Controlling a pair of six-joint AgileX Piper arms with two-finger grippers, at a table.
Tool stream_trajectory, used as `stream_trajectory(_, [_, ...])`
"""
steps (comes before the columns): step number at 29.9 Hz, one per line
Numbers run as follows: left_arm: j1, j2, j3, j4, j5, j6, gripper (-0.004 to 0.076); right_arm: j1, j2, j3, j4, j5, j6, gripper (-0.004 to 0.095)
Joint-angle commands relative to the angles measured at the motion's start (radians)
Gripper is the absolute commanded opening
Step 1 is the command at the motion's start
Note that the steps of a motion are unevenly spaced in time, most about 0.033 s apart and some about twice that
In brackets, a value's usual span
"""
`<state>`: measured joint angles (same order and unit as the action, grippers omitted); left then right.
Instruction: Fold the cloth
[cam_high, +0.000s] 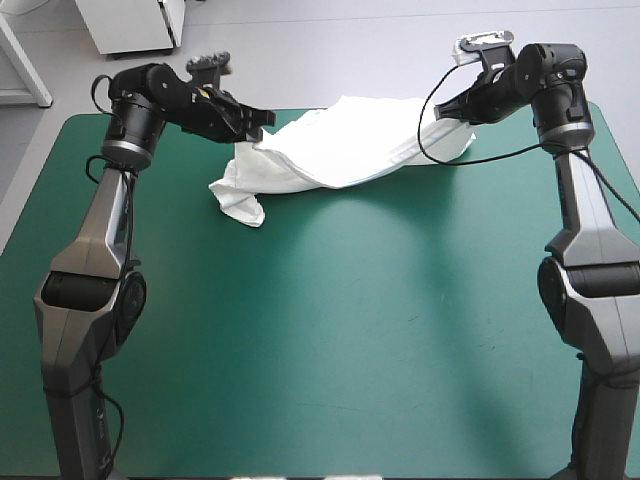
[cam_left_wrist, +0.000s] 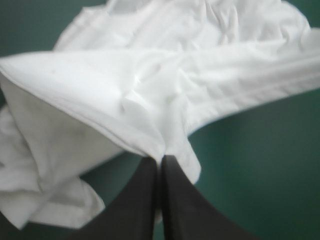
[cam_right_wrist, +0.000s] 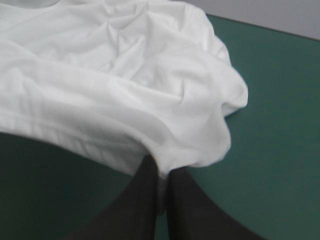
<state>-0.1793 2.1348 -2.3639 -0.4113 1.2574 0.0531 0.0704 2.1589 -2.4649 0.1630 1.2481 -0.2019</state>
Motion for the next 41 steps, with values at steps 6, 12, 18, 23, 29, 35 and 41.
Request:
stream_trajectory(6, [-0.060, -0.436, 0.597, 0.117, 0.021, 0.026, -0.0009, 0.002, -0.387, 0.458, 0.041, -0.027, 0.048, -0.0019])
stream_trajectory(12, [-0.060, -0.719, 0.978, 0.107, 0.001, 0.030, -0.0009, 0.002, -0.631, 0.875, -0.085, -0.027, 0.065, -0.0019])
stream_trajectory(18, [-0.060, -0.935, 1.295, 0.041, 0.010, 0.035, -0.0009, 0.002, -0.808, 1.237, -0.163, -0.029, 0.065, -0.0019])
stream_trajectory(23, [-0.060, -1.086, 1.495, 0.039, 0.030, 0.032, -0.0009, 0.002, -0.962, 1.444, -0.241, -0.029, 0.081, -0.0019])
stream_trajectory(29, [-0.060, -1.213, 1.639, 0.035, 0.031, 0.012, -0.0009, 0.004, -1.161, 1.588, -0.234, -0.029, 0.097, -0.0019])
stream_trajectory(35, [-0.060, -1.308, 1.694, 0.031, 0.031, -0.030, -0.0009, 0.045, -1.303, 1.721, -0.211, -0.029, 0.124, -0.0019])
stream_trajectory(41, [-0.060, -1.367, 1.757, 0.036, 0.031, -0.053, -0.0009, 0.045, -1.353, 1.861, -0.216, -0.029, 0.122, -0.0019])
